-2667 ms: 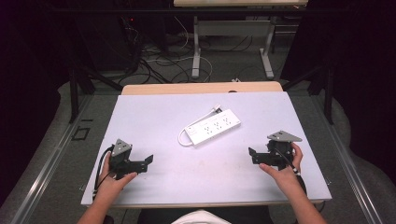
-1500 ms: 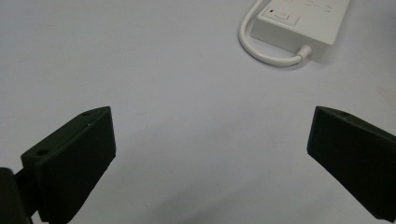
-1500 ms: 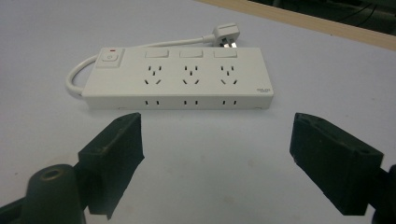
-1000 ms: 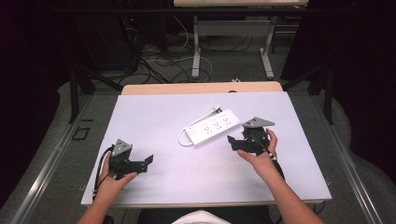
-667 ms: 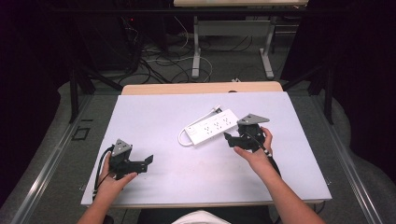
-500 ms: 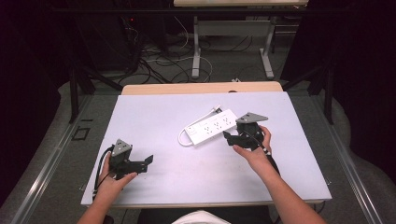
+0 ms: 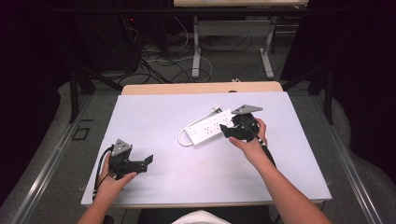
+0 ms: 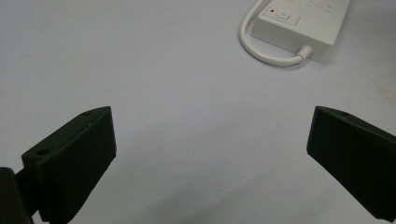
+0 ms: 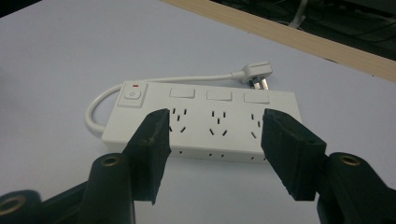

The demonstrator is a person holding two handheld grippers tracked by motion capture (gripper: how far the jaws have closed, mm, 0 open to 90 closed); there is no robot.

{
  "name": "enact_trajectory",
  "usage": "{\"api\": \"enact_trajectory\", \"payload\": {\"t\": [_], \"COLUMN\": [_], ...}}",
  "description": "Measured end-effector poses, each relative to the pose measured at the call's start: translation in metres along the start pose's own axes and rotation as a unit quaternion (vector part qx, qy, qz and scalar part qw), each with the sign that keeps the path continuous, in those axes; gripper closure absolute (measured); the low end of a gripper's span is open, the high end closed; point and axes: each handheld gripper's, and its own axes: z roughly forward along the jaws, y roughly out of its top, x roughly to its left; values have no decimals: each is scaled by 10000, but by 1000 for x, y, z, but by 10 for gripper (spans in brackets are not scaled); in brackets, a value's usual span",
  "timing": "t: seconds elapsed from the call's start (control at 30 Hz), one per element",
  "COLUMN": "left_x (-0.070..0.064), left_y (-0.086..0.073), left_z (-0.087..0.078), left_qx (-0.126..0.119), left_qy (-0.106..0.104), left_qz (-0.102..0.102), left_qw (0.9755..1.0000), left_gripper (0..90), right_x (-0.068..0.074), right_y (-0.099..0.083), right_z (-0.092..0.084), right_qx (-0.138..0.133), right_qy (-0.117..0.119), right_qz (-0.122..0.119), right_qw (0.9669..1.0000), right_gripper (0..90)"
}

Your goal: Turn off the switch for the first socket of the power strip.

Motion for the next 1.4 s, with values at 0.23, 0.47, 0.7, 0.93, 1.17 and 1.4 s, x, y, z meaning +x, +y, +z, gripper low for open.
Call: {"api": "enact_trajectory", "payload": {"t": [0.23,0.47,0.7,0.93,1.17,1.4], "left_x": [0,0,0,1,1,1], "left_y": [0,0,0,0,0,0], "left_z": [0,1,1,0,0,0], "left_qx": [1,-1,-6,45,39,48], "left_qy": [-2,-3,3,-31,-31,-38], "left_qz": [-7,-12,-15,6,-36,-42], "left_qw": [10000,10000,10000,10000,10000,10000], "left_gripper": [12,11,12,12,12,11], "right_x": [-2,-3,-4,-6,-6,-6], "right_y": [9,17,25,27,29,34], "right_z": [5,12,23,36,48,58], "right_qx": [25,119,168,249,370,364], "right_qy": [4,-21,-29,-33,23,-5], "right_qz": [19,-6,11,46,43,7], "right_qw": [10000,9999,9999,9997,9993,9993], "right_gripper": [435,453,491,592,683,751]}}
